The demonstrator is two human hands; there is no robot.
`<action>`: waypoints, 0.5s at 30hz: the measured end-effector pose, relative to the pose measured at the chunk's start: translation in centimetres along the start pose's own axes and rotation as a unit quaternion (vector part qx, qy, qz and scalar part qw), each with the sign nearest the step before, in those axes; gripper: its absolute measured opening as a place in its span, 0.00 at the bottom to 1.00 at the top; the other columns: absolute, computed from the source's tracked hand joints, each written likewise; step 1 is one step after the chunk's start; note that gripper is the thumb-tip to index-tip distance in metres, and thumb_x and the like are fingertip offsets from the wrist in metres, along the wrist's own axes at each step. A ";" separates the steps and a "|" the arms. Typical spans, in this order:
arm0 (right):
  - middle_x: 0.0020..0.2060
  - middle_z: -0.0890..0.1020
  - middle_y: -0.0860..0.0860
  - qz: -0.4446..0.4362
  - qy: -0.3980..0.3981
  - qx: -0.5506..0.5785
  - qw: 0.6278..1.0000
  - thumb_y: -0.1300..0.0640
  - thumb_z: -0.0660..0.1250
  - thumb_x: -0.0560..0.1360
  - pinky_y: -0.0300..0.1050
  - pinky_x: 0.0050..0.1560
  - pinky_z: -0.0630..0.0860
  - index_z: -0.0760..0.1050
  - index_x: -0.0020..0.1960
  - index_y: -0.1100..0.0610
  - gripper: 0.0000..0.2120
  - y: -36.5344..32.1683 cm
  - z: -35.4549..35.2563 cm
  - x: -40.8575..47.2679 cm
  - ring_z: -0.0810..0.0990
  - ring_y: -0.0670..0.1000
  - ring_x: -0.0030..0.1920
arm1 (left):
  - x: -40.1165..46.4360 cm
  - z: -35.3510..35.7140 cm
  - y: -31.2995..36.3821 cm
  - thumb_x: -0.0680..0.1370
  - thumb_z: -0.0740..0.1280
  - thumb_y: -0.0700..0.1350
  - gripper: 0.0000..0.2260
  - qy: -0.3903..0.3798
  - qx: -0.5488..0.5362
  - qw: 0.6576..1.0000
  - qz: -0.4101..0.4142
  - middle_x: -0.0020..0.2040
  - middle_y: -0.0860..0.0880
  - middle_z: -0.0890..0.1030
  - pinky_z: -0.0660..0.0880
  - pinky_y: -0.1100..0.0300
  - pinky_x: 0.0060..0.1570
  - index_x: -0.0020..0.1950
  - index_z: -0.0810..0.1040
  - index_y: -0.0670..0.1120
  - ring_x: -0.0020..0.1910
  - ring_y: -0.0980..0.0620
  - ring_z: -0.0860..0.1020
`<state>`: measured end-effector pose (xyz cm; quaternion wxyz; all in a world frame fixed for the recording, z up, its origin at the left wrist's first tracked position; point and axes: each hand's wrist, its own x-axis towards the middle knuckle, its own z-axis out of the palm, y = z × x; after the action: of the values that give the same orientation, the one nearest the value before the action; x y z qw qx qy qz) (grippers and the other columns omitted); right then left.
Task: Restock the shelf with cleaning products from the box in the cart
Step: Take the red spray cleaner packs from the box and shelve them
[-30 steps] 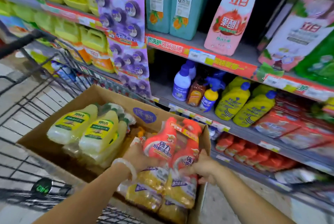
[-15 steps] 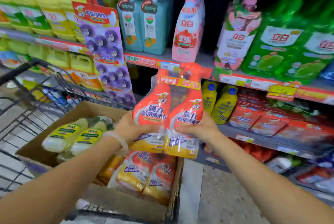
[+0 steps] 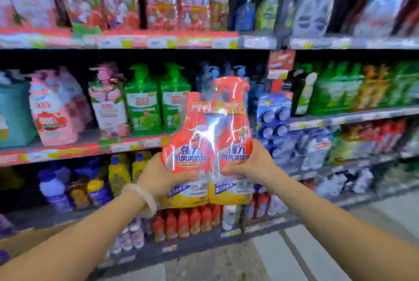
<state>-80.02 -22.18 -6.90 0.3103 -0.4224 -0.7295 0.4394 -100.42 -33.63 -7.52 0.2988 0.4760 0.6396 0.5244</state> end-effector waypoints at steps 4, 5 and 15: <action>0.40 0.81 0.47 0.004 0.091 0.012 0.996 0.55 0.84 0.53 0.53 0.48 0.81 0.70 0.46 0.50 0.29 0.9 -11.1 -3.1 0.81 0.49 0.42 | 2.5 9.7 5.4 0.52 0.82 0.57 0.26 -0.098 -0.011 0.994 0.050 0.39 0.58 0.85 0.76 0.71 0.42 0.46 0.82 0.51 0.39 0.65 0.82; 0.39 0.80 0.47 0.000 0.110 0.013 0.994 0.61 0.83 0.56 0.49 0.45 0.81 0.68 0.44 0.49 0.27 1.6 -13.9 -3.6 0.81 0.47 0.40 | 3.4 12.5 6.7 0.55 0.82 0.52 0.22 -0.124 -0.011 0.990 0.060 0.36 0.59 0.85 0.75 0.71 0.40 0.46 0.82 0.49 0.37 0.66 0.82; 0.39 0.82 0.47 0.030 0.298 0.001 0.954 0.67 0.80 0.59 0.42 0.38 0.82 0.70 0.46 0.50 0.26 8.7 -33.6 -4.5 0.82 0.43 0.38 | 12.3 34.9 14.8 0.61 0.80 0.35 0.17 -0.275 -0.063 0.952 0.118 0.35 0.55 0.85 0.77 0.70 0.34 0.47 0.81 0.45 0.34 0.62 0.83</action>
<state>-47.30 -11.22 -0.96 0.5010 -0.5558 -0.5899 0.3036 -69.85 -8.86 -1.37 0.4285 0.6544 0.4373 0.4437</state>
